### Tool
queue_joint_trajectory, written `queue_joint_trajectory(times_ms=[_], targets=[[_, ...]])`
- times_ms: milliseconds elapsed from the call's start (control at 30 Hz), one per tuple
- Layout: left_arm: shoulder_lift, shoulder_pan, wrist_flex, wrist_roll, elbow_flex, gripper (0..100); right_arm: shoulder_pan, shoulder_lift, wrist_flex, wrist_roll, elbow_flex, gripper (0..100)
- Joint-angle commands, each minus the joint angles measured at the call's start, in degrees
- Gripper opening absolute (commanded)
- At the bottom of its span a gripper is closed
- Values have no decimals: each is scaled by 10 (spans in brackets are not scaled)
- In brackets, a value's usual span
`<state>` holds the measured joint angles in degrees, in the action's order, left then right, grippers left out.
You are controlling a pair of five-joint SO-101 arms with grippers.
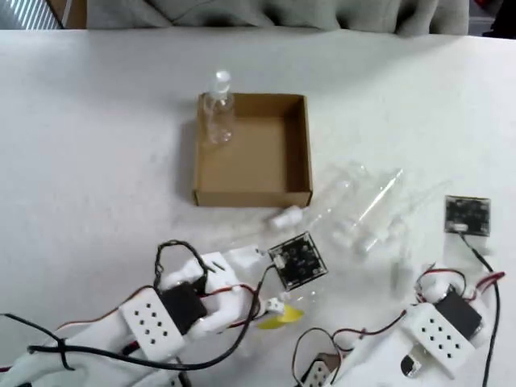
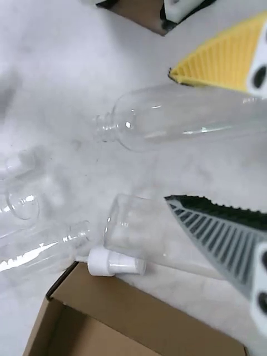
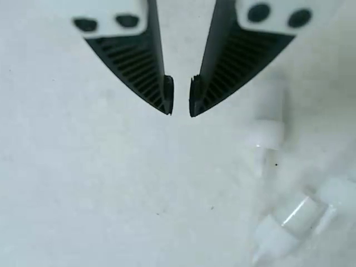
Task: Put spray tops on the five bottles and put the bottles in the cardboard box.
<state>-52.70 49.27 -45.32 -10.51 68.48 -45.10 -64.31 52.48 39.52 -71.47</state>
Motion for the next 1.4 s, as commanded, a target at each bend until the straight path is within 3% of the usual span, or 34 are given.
queue_joint_trajectory(times_ms=[0,167,400,1000,1367], targets=[[-13,-9,8,11,6,301,-25,0,-9,16,34,50],[-40,-9,7,10,31,305,-27,0,48,68,4,50],[-51,-7,11,10,31,306,-2,-6,49,67,-76,50],[-46,-41,68,-31,26,369,-4,-6,48,71,-79,50],[235,-56,76,-4,-119,369,-4,-6,29,72,-88,50]])
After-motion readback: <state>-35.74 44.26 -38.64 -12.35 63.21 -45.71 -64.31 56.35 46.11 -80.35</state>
